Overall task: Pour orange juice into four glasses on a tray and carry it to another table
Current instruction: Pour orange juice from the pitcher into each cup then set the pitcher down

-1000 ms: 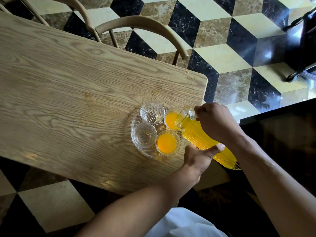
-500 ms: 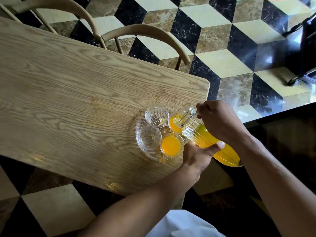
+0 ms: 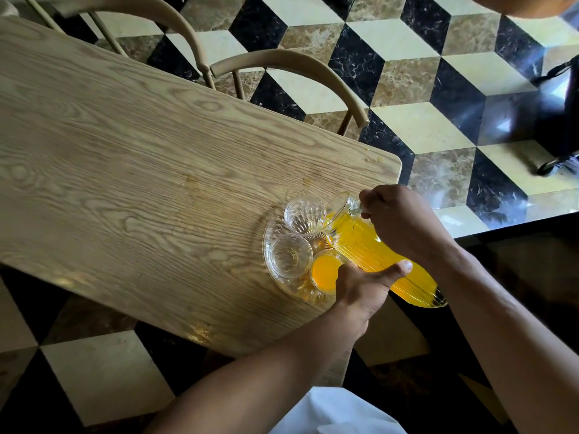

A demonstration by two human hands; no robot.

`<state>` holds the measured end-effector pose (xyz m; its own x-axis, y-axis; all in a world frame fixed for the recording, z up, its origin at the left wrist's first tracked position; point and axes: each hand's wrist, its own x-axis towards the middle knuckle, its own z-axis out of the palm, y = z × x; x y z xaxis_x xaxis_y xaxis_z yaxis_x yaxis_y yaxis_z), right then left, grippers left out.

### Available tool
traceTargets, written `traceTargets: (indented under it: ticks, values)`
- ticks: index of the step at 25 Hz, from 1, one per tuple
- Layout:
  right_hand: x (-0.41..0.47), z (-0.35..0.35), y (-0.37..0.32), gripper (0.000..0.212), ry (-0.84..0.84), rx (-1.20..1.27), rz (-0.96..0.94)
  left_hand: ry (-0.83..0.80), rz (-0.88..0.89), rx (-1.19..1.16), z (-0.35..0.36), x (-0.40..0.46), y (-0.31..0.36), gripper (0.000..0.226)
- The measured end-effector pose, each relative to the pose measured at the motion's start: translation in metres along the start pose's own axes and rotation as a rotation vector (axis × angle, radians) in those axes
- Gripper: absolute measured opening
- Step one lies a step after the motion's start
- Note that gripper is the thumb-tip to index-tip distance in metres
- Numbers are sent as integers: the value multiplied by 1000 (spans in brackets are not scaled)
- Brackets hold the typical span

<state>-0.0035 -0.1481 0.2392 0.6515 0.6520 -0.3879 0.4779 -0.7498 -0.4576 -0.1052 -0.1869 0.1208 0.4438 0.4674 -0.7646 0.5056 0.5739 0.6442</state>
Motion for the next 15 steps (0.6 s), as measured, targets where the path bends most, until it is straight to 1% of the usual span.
traceTargets:
  ticks: [3,6,7,9,10,12,13,15]
  values:
    - [2,2,-6,34,-13,-17,-31,24,11,-13,-3,4,-1,163]
    - [6,6,-9,37,-20,-35,-31,38,-6,-3,-4,8,-2,160]
    - [8,7,-9,40,-17,-29,-17,30,-17,-13,-6,7,-1,155]
    - [13,10,-8,44,-14,-7,22,12,-46,-41,-5,5,0,134]
    - [15,11,-8,45,-17,-6,33,5,-53,-60,-5,6,-1,135]
    - [17,13,-8,45,-24,-13,37,2,-70,-69,-3,12,-6,157]
    - [18,14,-8,45,-25,-18,34,-5,-70,-66,-4,13,-6,162]
    - [21,16,-8,44,-31,-28,35,-7,-60,-84,-4,18,-8,159]
